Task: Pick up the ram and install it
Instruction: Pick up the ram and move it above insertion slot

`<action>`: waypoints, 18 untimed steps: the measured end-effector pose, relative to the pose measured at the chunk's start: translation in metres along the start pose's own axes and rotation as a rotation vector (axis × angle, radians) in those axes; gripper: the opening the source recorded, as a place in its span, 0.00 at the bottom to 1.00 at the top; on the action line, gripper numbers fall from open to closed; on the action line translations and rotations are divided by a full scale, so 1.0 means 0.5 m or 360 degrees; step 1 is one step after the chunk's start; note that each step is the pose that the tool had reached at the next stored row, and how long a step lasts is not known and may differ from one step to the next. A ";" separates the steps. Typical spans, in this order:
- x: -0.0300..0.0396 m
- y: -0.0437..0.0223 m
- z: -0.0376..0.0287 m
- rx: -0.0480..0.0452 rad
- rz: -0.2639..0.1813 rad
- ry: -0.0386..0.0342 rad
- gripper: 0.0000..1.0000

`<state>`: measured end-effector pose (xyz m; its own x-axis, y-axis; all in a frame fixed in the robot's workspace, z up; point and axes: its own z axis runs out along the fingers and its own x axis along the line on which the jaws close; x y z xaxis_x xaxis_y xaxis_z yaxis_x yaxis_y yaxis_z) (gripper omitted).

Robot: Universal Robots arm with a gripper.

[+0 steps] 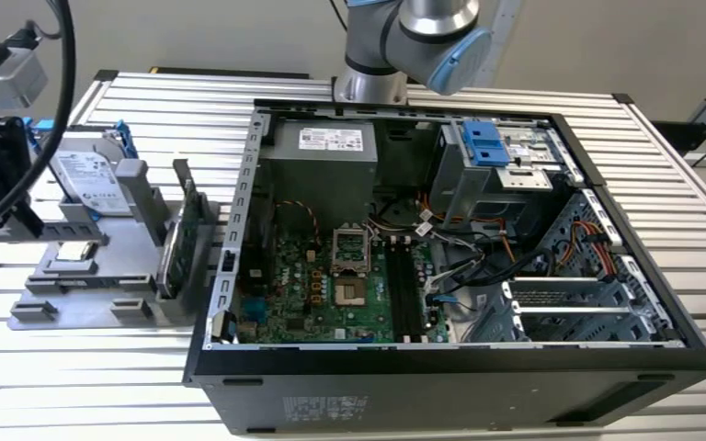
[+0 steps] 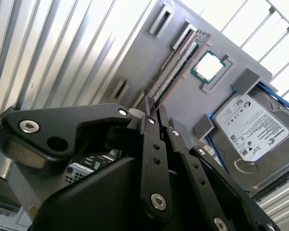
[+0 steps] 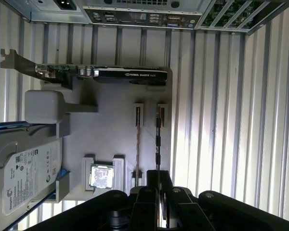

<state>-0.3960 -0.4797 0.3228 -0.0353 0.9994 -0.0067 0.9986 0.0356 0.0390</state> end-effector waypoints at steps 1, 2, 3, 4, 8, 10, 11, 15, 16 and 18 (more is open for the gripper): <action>0.000 0.000 -0.001 0.0000 0.0000 0.0000 0.00; 0.000 0.000 -0.003 0.0000 0.0000 0.0000 0.00; 0.000 0.000 -0.004 0.0000 0.0000 0.0000 0.00; 0.000 0.000 -0.005 0.0000 0.0000 0.0000 0.00; 0.000 0.000 -0.011 0.0000 0.0000 0.0000 0.00; 0.000 0.001 -0.014 0.0000 0.0000 0.0000 0.00; 0.000 0.001 -0.015 0.0000 0.0000 0.0000 0.00; 0.000 0.001 -0.020 0.0000 0.0000 0.0000 0.00; 0.000 0.001 -0.022 0.0000 0.0000 0.0000 0.00; 0.000 0.001 -0.024 0.0000 0.0000 0.0000 0.00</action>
<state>-0.3960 -0.4797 0.3349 -0.0353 0.9994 -0.0067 0.9986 0.0356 0.0390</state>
